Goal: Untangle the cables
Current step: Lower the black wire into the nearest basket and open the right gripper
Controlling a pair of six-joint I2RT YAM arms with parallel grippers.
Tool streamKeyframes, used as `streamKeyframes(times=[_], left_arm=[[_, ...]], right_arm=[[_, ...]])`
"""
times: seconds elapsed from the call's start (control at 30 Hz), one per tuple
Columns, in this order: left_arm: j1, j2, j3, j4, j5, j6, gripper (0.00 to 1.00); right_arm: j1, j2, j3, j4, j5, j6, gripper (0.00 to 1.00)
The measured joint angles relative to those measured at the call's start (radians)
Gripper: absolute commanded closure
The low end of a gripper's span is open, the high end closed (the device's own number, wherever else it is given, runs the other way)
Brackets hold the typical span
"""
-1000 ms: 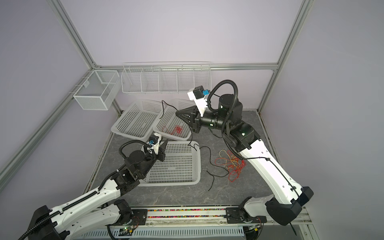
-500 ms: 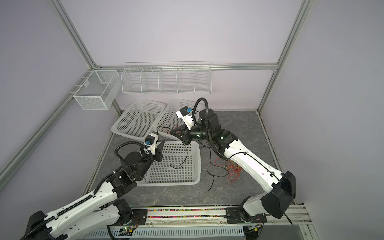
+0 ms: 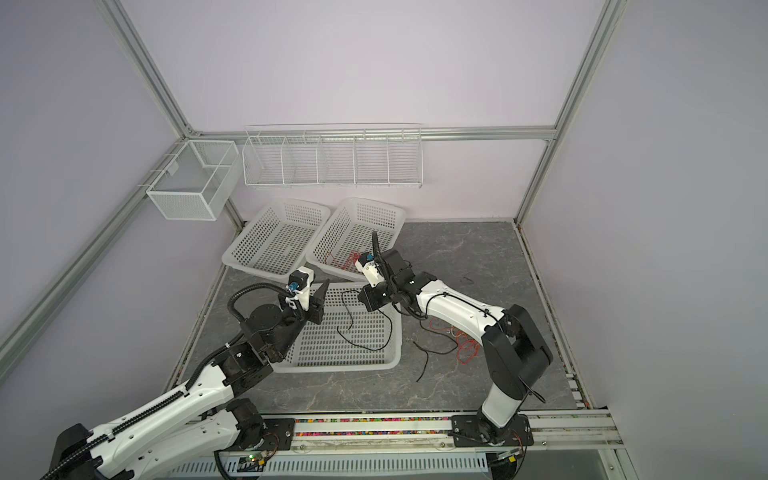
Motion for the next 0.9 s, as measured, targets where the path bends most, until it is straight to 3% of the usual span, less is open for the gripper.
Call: streamKeyframes(times=[0.1, 0.23, 0.47, 0.9], left_arm=[[0.001, 0.051, 0.000, 0.010, 0.015, -0.020, 0.59], [0.009, 0.130, 0.012, 0.016, 0.040, -0.062, 0.59], [0.021, 0.232, 0.045, 0.036, 0.082, -0.121, 0.58], [0.036, 0.291, 0.100, 0.033, 0.190, -0.169, 0.53]], right_arm=[[0.013, 0.034, 0.002, -0.006, 0.045, 0.005, 0.79], [0.018, 0.026, 0.001, -0.014, 0.129, 0.010, 0.58], [0.018, -0.076, -0.016, -0.023, 0.238, -0.008, 0.36], [-0.036, -0.381, -0.184, -0.088, 0.415, 0.013, 0.27]])
